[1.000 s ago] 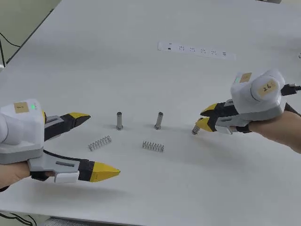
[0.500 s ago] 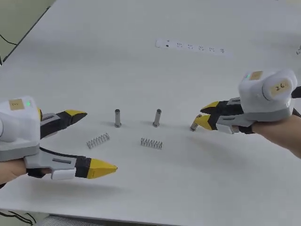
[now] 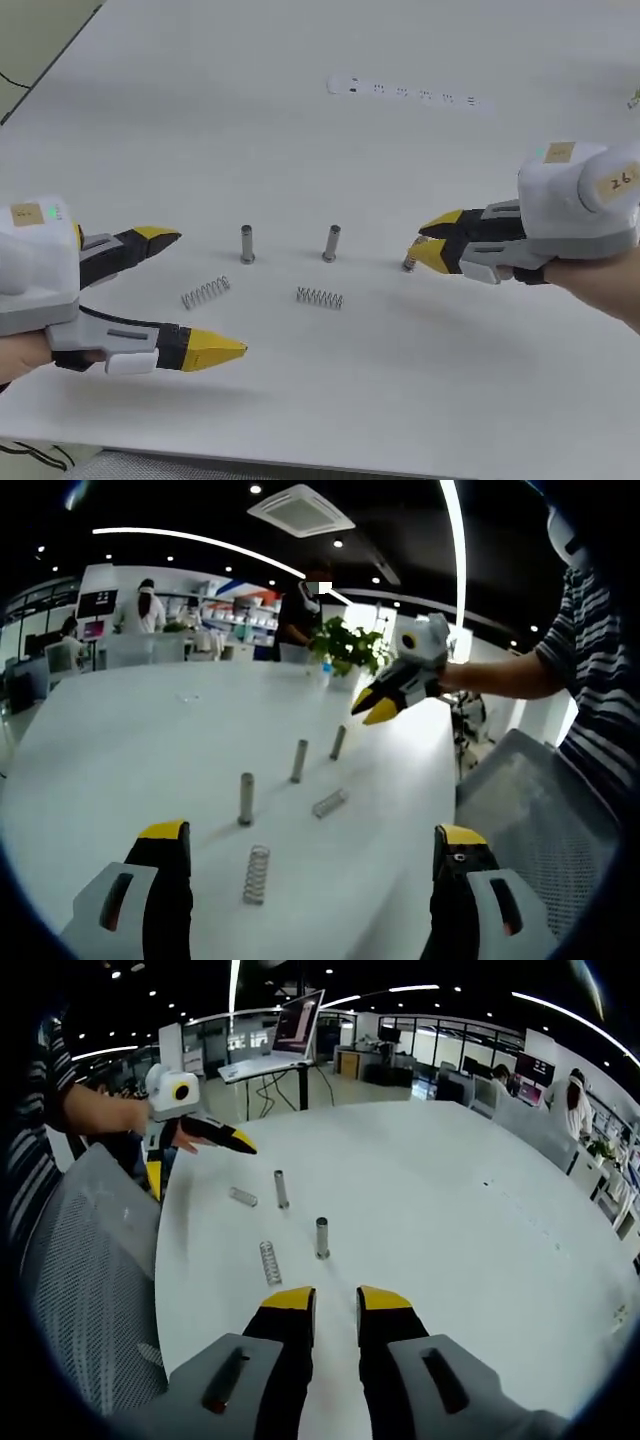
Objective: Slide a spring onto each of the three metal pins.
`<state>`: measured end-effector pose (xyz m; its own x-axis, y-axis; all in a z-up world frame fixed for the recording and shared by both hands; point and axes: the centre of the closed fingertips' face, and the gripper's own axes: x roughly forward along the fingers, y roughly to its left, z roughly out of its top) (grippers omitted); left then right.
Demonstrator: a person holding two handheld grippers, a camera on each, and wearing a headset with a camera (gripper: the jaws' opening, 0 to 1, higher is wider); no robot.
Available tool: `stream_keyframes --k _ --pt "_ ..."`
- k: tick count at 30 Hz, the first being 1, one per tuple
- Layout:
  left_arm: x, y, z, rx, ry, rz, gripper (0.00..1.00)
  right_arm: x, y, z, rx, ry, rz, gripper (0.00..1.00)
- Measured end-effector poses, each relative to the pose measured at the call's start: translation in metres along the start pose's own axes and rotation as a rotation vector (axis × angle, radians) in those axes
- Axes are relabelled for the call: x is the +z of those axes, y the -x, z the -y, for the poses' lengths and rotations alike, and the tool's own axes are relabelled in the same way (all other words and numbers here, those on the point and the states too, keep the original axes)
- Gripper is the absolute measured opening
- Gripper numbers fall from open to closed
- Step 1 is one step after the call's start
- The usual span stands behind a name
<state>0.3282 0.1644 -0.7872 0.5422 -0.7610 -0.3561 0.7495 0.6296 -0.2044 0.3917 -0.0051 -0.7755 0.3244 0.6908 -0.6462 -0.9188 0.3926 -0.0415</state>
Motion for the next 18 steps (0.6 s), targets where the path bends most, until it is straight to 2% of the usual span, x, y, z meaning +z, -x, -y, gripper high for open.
stream_keyframes --k 14,18 --pt "0.0 0.001 0.002 -0.003 0.002 0.002 0.98 0.0 -0.014 -0.027 0.084 0.044 -0.05 0.14" --pt "-0.001 0.0 0.003 -0.004 0.004 0.002 0.98 -0.002 -0.018 -0.035 0.105 0.093 -0.086 0.13"
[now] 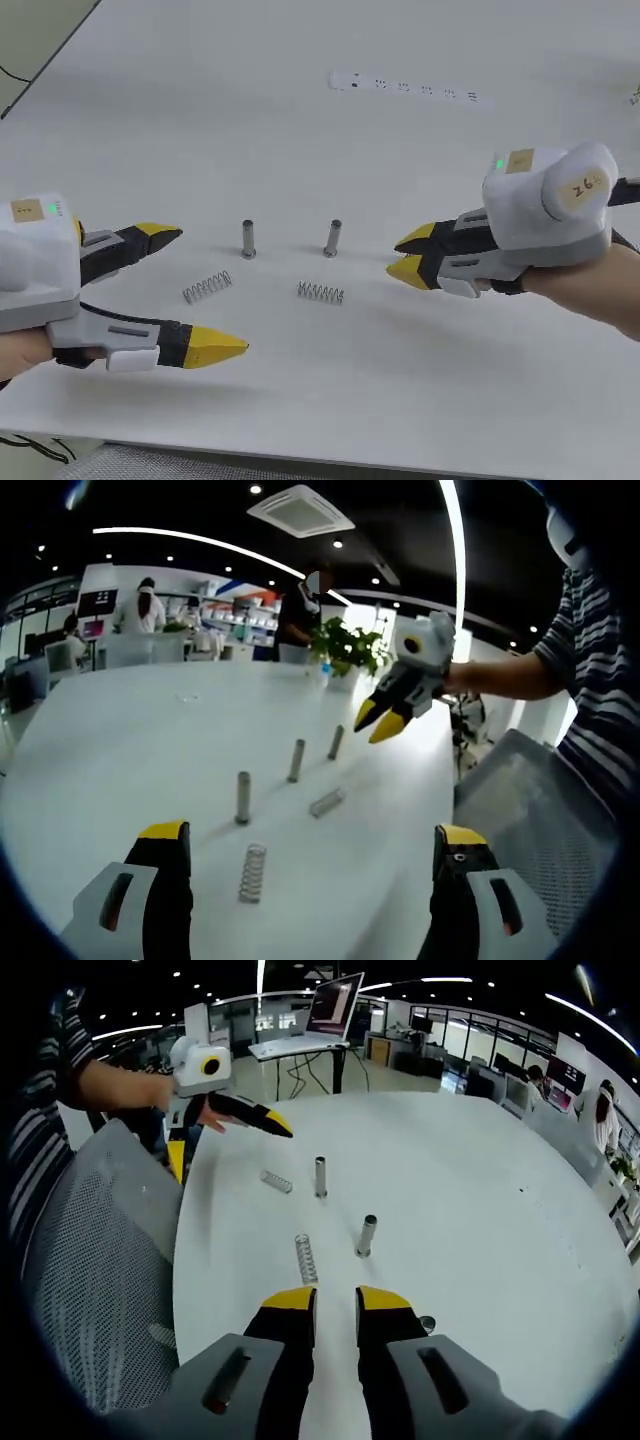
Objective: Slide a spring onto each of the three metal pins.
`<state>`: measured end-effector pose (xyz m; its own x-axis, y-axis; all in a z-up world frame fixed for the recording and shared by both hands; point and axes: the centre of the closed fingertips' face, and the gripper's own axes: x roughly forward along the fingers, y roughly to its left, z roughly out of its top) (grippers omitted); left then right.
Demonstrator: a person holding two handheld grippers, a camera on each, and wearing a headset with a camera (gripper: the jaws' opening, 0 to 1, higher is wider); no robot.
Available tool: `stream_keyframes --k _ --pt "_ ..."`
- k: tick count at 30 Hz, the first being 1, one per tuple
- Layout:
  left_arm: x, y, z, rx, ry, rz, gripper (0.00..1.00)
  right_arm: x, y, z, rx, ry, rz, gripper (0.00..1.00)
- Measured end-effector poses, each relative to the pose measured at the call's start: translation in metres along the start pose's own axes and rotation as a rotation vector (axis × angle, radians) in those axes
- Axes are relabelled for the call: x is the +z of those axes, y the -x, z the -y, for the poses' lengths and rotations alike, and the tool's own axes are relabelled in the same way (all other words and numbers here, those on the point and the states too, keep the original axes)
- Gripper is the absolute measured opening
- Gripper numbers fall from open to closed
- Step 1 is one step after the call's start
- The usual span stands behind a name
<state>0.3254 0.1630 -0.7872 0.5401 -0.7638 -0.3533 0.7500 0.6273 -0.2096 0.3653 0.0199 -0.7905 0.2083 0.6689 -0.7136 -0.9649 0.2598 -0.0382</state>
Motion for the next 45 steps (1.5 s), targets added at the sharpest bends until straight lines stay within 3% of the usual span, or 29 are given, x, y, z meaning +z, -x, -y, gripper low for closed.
stream_keyframes --k 13,27,35,45 --pt "0.003 -0.001 0.001 -0.004 -0.004 0.004 0.98 0.017 -0.025 -0.015 0.073 0.106 -0.065 0.12" --pt "0.0 0.001 0.0 -0.001 0.007 -0.002 0.97 0.006 -0.053 -0.024 0.148 0.183 -0.192 0.11" --pt "-0.001 0.0 0.001 -0.005 0.007 -0.005 0.97 0.006 -0.069 -0.027 0.168 0.192 -0.221 0.11" --pt "-0.002 0.002 0.001 -0.005 0.013 -0.004 0.96 -0.008 -0.076 -0.026 0.178 0.196 -0.283 0.11"
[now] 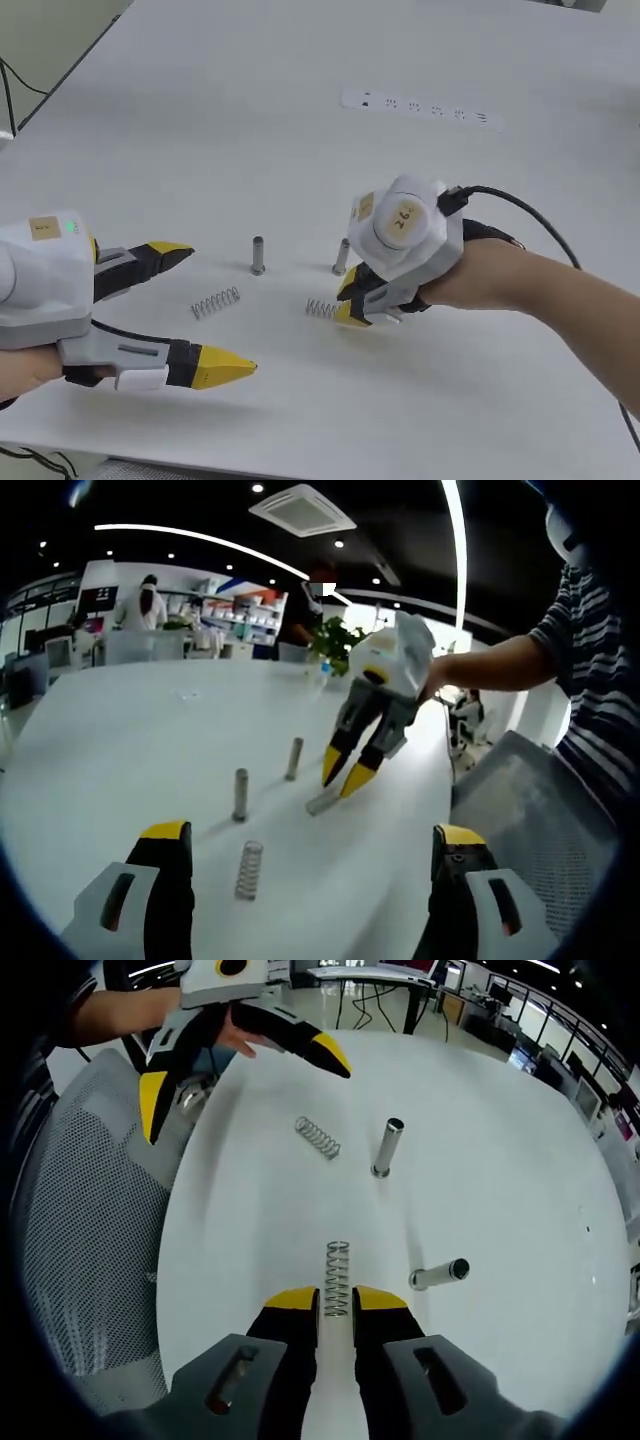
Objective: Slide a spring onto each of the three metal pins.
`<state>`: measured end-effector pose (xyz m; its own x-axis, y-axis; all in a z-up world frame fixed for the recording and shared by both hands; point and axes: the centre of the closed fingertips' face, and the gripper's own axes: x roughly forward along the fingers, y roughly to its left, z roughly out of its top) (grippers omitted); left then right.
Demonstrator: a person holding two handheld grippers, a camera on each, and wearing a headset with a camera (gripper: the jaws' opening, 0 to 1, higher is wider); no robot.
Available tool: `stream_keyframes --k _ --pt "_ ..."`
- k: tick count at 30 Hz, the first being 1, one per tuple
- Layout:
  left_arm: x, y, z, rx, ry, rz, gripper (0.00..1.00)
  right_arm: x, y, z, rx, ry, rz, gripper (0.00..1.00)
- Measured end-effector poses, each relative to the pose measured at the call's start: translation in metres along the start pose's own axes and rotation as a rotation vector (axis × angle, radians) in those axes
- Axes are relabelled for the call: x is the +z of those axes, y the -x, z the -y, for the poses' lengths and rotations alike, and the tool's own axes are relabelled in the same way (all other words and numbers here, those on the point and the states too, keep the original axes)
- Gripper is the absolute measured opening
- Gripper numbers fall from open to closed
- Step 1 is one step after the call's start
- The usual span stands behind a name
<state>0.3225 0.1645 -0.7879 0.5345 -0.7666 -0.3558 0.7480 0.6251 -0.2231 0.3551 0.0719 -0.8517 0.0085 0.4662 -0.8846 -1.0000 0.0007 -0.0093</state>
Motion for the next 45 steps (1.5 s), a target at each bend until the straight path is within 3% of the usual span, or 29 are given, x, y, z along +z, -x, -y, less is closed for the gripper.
stream_keyframes --k 23,31,45 --pt "-0.002 0.001 0.001 0.006 0.006 -0.002 0.96 -0.01 -0.011 -0.002 0.004 -0.002 -0.04 0.08" --pt "-0.002 0.0 0.002 0.004 0.004 -0.004 0.96 -0.01 -0.011 -0.001 -0.002 0.009 -0.017 0.08" --pt "0.003 -0.006 0.013 -0.022 -0.02 -0.001 0.93 -0.01 0.021 -0.002 -0.038 0.004 0.015 0.08"
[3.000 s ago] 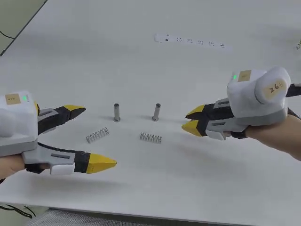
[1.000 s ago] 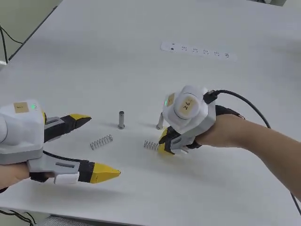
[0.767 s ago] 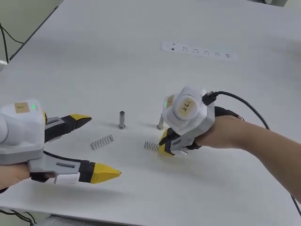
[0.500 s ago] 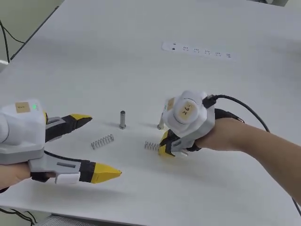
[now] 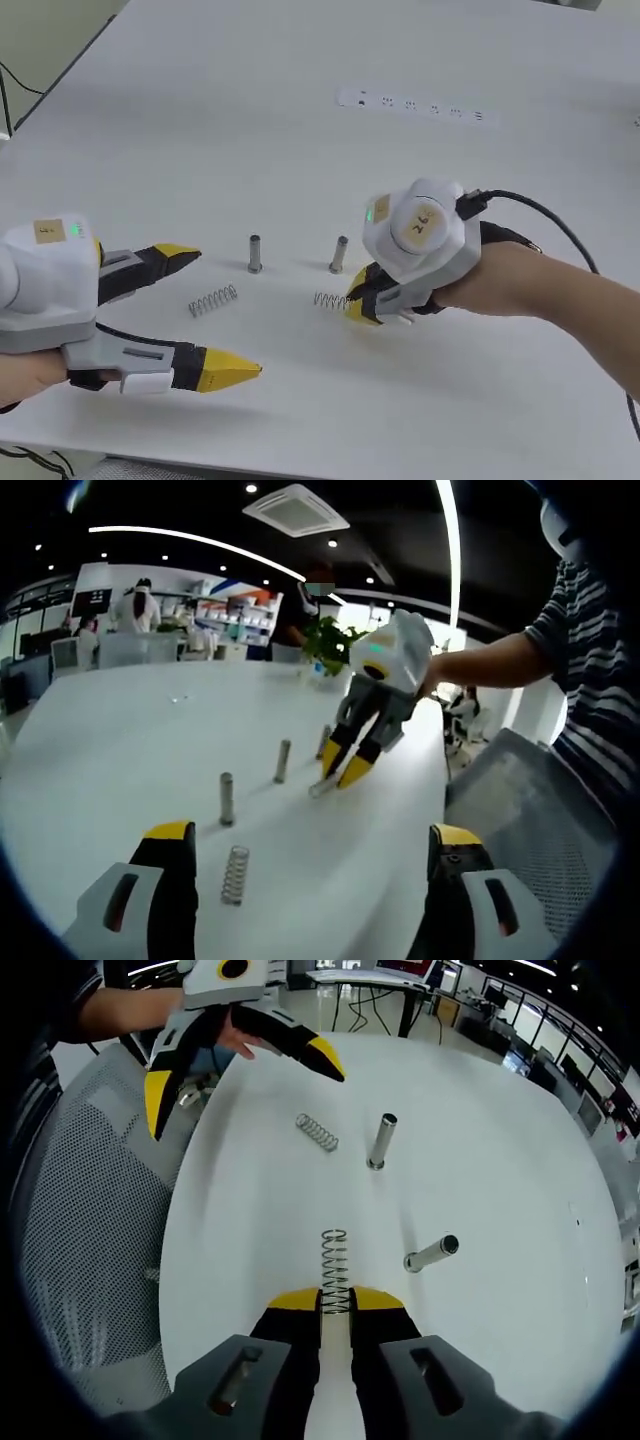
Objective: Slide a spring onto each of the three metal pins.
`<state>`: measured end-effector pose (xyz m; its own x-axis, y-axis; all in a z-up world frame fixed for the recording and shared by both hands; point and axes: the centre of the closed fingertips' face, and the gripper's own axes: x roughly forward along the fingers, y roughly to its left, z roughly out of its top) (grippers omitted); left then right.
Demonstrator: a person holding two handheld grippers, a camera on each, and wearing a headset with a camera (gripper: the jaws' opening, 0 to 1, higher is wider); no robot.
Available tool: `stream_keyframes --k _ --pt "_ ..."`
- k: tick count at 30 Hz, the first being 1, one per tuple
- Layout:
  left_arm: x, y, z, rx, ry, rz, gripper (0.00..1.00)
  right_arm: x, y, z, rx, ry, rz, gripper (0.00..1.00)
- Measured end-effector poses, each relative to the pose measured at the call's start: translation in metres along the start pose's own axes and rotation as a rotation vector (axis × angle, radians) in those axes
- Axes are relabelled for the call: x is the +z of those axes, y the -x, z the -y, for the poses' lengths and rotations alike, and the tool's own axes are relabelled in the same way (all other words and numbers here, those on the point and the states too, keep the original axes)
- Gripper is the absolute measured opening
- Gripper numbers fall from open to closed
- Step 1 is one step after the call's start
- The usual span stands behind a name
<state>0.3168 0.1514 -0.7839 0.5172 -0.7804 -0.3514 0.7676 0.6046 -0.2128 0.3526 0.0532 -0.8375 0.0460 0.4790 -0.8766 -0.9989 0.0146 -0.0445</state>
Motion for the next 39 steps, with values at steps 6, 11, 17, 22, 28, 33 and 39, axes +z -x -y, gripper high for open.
stream_keyframes --k 6,11,17,22,28,33,39 --pt "0.0 -0.001 0.002 -0.005 0.001 -0.001 0.92 0.002 0.013 -0.005 -0.007 0.0 0.022 0.08" --pt "0.001 -0.002 0.002 -0.005 -0.006 -0.003 0.92 0.006 0.021 -0.011 -0.011 0.004 0.04 0.08" --pt "0.0 -0.006 0.008 -0.035 -0.018 -0.019 0.87 0.006 0.028 -0.015 -0.018 0.027 0.042 0.08" --pt "0.001 -0.012 0.016 -0.063 -0.026 -0.023 0.84 0.005 0.032 -0.016 -0.026 0.034 0.042 0.08" --pt "0.001 -0.022 0.025 -0.106 -0.043 -0.042 0.78 0.007 0.033 -0.022 -0.02 0.039 0.047 0.08" --pt "0.002 -0.033 0.033 -0.15 -0.072 -0.058 0.73 0.006 0.032 -0.025 -0.017 0.039 0.048 0.08" --pt "0.005 -0.047 0.036 -0.181 -0.102 -0.065 0.63 0.006 0.035 -0.028 -0.022 0.043 0.051 0.08"
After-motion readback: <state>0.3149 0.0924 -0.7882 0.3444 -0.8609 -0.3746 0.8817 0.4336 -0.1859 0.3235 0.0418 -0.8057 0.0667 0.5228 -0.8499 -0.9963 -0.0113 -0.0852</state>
